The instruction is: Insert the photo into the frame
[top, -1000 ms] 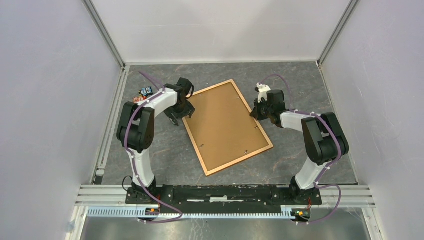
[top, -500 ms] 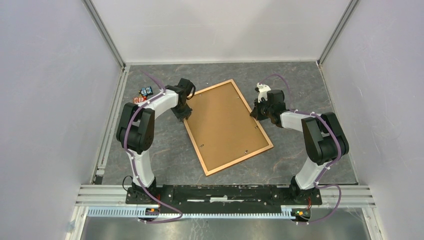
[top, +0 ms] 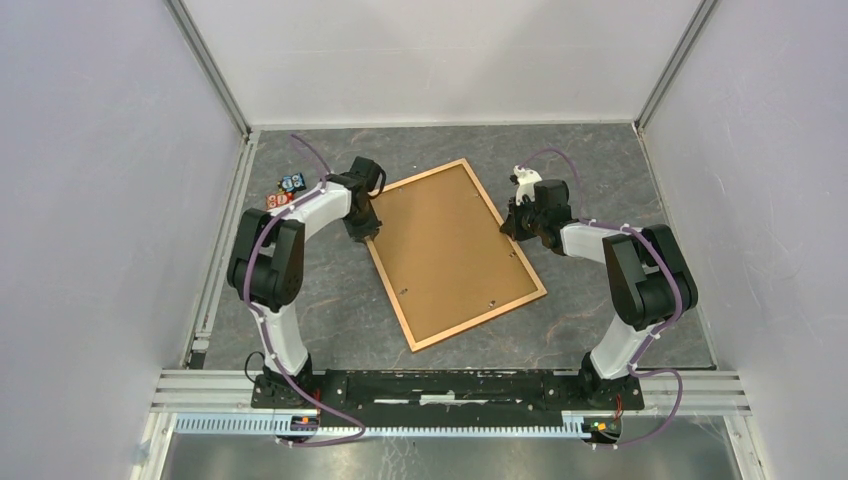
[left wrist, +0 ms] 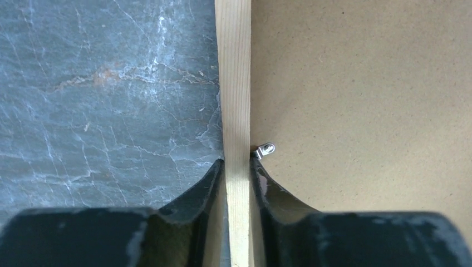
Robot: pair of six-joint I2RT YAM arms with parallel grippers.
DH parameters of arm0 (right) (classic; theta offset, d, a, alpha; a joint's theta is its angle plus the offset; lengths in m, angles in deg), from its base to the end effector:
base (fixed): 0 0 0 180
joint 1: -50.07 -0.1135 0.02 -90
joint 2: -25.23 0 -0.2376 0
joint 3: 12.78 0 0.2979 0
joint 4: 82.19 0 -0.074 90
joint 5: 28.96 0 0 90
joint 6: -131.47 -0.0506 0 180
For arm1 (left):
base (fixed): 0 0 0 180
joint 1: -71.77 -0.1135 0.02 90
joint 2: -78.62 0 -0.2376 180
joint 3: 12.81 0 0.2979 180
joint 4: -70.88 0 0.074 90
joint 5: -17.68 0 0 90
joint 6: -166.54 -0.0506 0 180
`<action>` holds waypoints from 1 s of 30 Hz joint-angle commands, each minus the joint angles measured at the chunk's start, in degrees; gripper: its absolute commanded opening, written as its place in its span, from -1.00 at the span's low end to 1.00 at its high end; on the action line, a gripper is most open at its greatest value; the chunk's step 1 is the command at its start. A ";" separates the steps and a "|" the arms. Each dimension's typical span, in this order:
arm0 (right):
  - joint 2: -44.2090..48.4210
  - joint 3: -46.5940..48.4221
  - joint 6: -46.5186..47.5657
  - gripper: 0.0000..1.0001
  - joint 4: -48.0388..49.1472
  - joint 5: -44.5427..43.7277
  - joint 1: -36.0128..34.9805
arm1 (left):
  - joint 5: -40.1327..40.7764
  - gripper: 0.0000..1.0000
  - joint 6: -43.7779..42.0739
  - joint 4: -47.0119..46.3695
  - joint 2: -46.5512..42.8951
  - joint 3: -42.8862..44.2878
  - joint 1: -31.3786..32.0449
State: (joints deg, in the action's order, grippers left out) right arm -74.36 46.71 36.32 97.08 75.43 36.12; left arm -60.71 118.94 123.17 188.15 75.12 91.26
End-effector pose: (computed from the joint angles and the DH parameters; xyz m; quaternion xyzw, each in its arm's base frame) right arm 0.3663 0.1039 0.0755 -0.1212 0.8955 0.1808 0.3882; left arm 0.3906 -0.1274 0.1091 -0.2095 0.9626 0.0142 0.1711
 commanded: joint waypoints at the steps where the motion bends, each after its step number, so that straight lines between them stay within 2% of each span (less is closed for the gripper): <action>1: -0.52 -0.50 -1.01 -1.00 0.68 0.41 0.21 | -4.15 -0.11 -8.90 -8.42 -6.44 -5.50 -0.86; 4: -0.26 -0.58 -1.25 -1.00 0.74 0.12 0.16 | -6.36 0.34 -8.89 -10.82 -12.14 -8.88 -0.74; 6: -0.12 -0.68 -1.51 -1.00 0.88 -0.08 0.17 | -8.17 0.50 -8.33 -11.33 -15.08 -11.17 -0.61; 9: 0.72 -1.37 -2.64 -1.00 1.01 -0.67 0.19 | -14.76 0.77 -8.26 -18.52 -18.41 -17.73 -0.57; 12: 2.80 -2.70 -3.72 -1.00 1.26 -3.32 0.21 | -17.53 0.98 -7.21 -20.46 -16.38 -19.66 -0.56; 15: 4.51 -4.20 -5.22 -1.00 1.97 -6.08 0.44 | -21.74 1.00 -5.47 -22.01 -11.21 -17.91 -0.51; 18: 5.11 -5.40 -6.62 -1.00 3.17 -6.03 1.15 | -22.61 0.99 -5.24 -22.56 -6.19 -14.03 -0.40; 22: 5.10 -6.04 -7.80 -1.00 4.16 -5.95 1.74 | -23.64 1.00 -8.54 -18.93 -0.13 -3.80 0.13; 25: 5.18 -6.63 -8.77 -1.00 5.00 -5.79 2.31 | -20.79 1.00 -9.85 -15.36 1.35 1.45 1.40; 28: 5.28 -7.16 -9.25 -1.00 5.42 -5.81 3.05 | -15.60 1.00 -4.58 -10.02 -0.10 1.52 2.39; 30: 5.04 -7.27 -9.44 -1.00 5.80 -5.09 3.42 | -13.79 1.00 4.27 -4.69 -2.10 -0.98 2.52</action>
State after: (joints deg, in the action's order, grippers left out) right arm -70.31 40.53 29.50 101.34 69.95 38.96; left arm -78.98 112.84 108.41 189.42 74.95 92.63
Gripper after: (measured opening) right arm 0.048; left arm 0.996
